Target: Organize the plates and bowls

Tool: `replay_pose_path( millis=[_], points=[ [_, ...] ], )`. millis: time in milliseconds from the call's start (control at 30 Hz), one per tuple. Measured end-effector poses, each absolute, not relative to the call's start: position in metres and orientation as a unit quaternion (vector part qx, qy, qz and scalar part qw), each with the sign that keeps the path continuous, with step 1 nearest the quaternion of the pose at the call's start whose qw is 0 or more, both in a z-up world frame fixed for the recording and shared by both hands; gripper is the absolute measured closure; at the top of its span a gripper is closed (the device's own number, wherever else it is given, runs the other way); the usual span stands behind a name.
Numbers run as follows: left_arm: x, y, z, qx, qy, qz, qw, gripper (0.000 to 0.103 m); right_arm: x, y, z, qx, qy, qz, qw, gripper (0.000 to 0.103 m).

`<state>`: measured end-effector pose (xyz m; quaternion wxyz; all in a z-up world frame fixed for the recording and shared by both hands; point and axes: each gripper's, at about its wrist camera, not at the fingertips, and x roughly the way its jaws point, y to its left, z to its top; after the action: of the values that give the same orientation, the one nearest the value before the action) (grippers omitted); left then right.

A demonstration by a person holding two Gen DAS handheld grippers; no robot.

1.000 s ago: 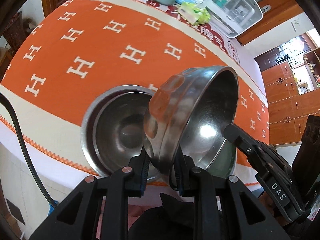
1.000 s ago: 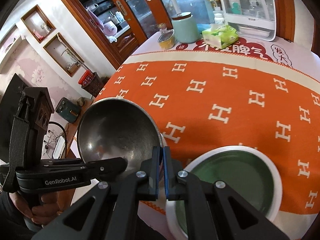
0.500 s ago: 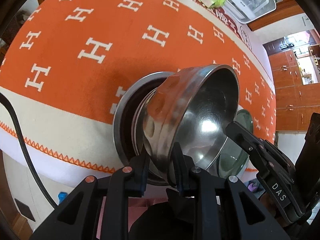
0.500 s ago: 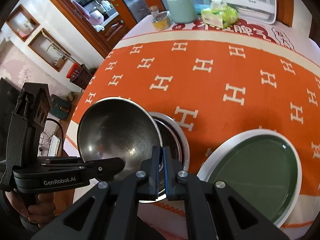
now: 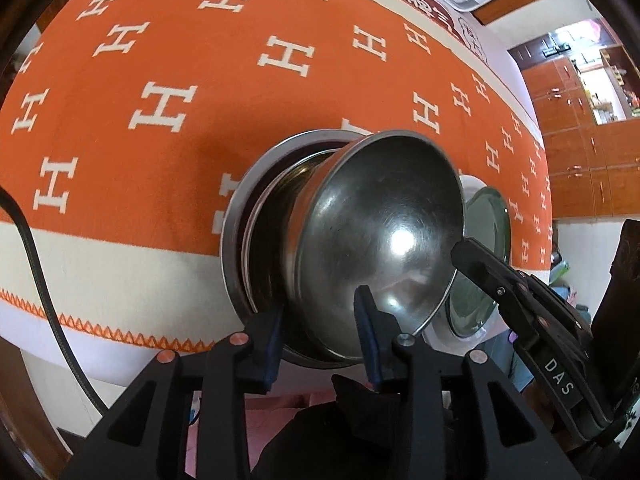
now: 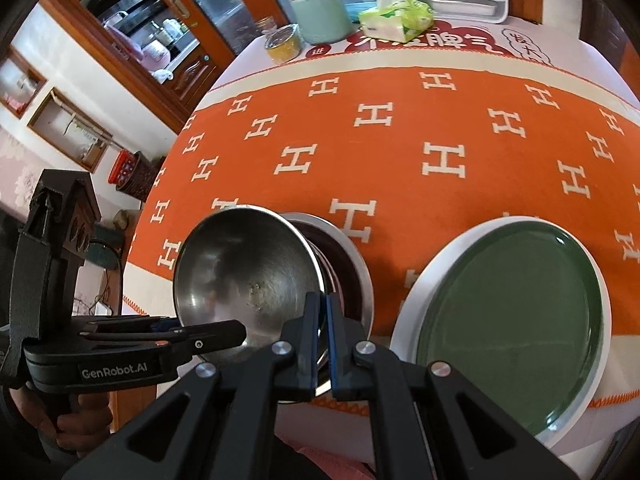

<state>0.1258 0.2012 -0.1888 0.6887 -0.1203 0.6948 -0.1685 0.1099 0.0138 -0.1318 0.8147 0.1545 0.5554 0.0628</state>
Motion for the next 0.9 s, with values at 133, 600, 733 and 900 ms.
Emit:
replay_pose_path(
  millis=[133,600,733,900],
  points=[
    [0.129,0.199,-0.182,-0.108,0.69,-0.173,0.694,0.064,0.106,0.013,-0.128,0.158,0.546,0.056,0.821,0.099],
    [0.13,0.207,-0.154,-0.076,0.655,-0.198,0.726,0.054,0.092,0.016,-0.111,0.166,0.508,0.048,0.844,0.101],
    [0.129,0.209,-0.149,-0.079,0.644,-0.201,0.734,0.054,0.087,0.015,-0.108,0.173,0.499,0.044,0.848,0.101],
    [0.127,0.215,-0.137,-0.085,0.619,-0.21,0.752,0.053,0.081,0.013,-0.104,0.185,0.485,0.04,0.854,0.101]
  ],
)
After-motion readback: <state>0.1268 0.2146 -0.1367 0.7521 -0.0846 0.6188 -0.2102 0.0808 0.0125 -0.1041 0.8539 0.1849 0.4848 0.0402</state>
